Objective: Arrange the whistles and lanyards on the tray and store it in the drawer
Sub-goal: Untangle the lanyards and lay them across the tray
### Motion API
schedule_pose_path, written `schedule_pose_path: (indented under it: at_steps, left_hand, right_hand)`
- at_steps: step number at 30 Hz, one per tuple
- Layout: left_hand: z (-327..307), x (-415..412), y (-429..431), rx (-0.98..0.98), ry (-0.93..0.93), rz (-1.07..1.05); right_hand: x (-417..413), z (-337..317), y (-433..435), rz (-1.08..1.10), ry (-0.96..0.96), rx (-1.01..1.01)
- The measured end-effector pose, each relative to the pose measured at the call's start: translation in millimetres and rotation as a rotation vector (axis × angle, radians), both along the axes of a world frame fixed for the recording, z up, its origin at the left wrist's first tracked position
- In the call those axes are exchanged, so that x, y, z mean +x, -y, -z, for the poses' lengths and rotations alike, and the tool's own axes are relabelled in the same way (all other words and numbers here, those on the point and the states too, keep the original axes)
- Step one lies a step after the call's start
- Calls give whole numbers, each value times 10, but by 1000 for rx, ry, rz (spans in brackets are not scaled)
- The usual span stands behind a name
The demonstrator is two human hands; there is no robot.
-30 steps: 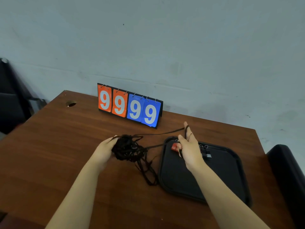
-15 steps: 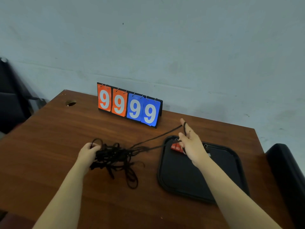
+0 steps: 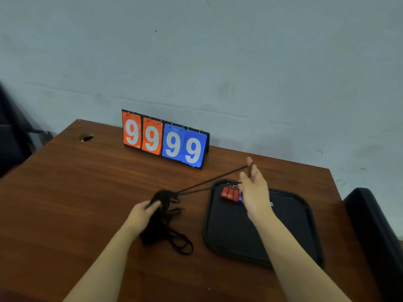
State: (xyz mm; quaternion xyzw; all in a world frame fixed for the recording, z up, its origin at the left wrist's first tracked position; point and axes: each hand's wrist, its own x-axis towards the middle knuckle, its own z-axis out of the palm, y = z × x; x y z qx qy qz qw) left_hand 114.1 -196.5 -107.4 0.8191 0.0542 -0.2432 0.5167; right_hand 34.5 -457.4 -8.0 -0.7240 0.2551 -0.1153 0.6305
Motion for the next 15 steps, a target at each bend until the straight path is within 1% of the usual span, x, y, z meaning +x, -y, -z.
schedule_pose_path:
  at_steps: [1,2,3,4,5,6,7,8,10,11,13,14,15]
  left_hand:
    - [-93,1,-40,-253,-106,-143]
    - [-169,15,-82,-407,-174,-201]
    - [-217,46,-113,-463,-204,-225]
    - [-244,88,-145,-447,-195,-263]
    - [-237,141,-180,-442,-153,-367]
    - [-200,209,-226,-444,-123,-507]
    - [-136,279,-268,-453,-112,-655]
    - [-72,326,-323,-409,-118,-768]
    - [17,362,-408,-259,-147,-890]
    - [49,381,-450,-213,-128,-947]
    - [94,402,-520,-218,-120,-1079]
    - [132,402,-559,-176,-137,-1108]
    - [174,389,-598,-119,-161,-1099]
  right_hand:
    - [-9,15,84,73,-18,46]
    - [-36,10,133,34,-53,74]
    - [-70,29,145,-95,-89,50]
    - [-99,25,129,-208,-110,18]
    - [-94,32,131,-213,-104,-11]
    - [-75,26,168,-124,-75,-22]
    - [-51,22,216,-7,-38,7]
    - [-36,21,256,36,-18,32]
    - [-47,-25,237,-31,-36,4]
    - [-50,-21,223,-30,-23,-10]
    - [-34,-9,214,82,-3,37]
    - [-32,-2,227,98,-8,72]
    - [-42,-5,228,67,-21,101]
